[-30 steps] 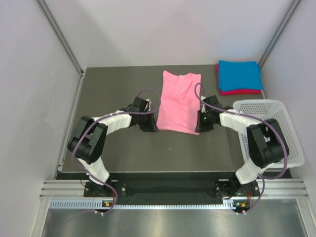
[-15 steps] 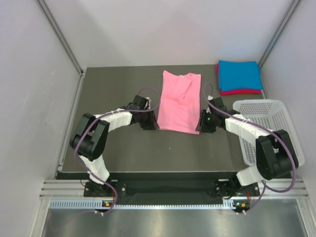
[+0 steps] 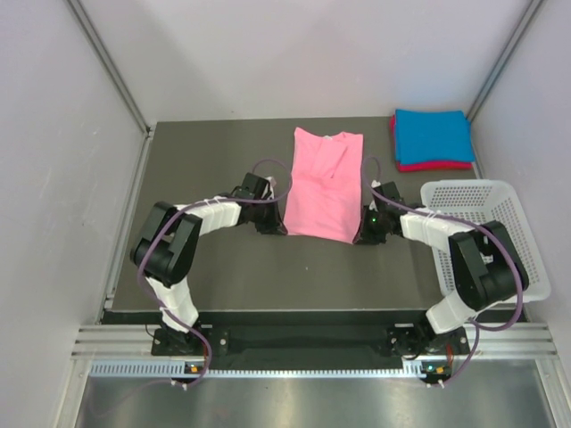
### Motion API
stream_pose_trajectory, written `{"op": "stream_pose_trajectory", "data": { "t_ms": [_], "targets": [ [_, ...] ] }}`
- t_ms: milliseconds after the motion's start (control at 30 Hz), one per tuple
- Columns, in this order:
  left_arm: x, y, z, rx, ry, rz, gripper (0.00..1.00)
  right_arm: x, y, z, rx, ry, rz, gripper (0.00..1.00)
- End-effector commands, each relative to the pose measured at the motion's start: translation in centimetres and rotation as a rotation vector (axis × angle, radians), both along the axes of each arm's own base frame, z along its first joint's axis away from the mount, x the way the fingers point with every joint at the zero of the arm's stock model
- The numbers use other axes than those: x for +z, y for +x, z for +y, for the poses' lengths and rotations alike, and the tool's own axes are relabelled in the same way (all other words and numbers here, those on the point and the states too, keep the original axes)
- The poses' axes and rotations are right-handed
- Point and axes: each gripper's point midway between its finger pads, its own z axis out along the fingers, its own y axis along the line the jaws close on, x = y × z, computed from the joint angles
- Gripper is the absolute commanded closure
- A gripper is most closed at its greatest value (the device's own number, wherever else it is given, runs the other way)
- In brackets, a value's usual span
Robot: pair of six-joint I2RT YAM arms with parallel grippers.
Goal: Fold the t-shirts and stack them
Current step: Fold the tshirt
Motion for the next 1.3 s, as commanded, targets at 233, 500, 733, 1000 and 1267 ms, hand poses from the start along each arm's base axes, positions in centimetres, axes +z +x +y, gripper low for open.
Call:
{"op": "stream_pose_trajectory", "data": {
  "t_ms": [233,500,733,1000,1267],
  "targets": [
    [2.0,-4.1,1.2,-0.004,0.035,-0.040,1.00,0.4,-1.9,-0.8,0.051,0.000,-0.048,1.00],
    [2.4,-9.0,1.6,0.003,0.057,-0.038,1.00,1.0,-5.5,-2.5,0.052,-0.022,-0.045,1.00],
    [3.6,-12.5,0.8,-0.017,0.064,-0.057,1.00,3.1,-8.8,-3.1,0.047,0.009,-0.105,1.00],
    [6.8,-14.8,0.5,0.030,0.035,-0.088,1.00,6.2,-9.8,-3.2,0.025,0.032,-0.170,1.00],
    [10.3,-15.1,0.6,0.066,-0.009,-0.159,1.00,9.1,-10.0,-3.3,0.007,0.061,-0.232,1.00]
  ]
}}
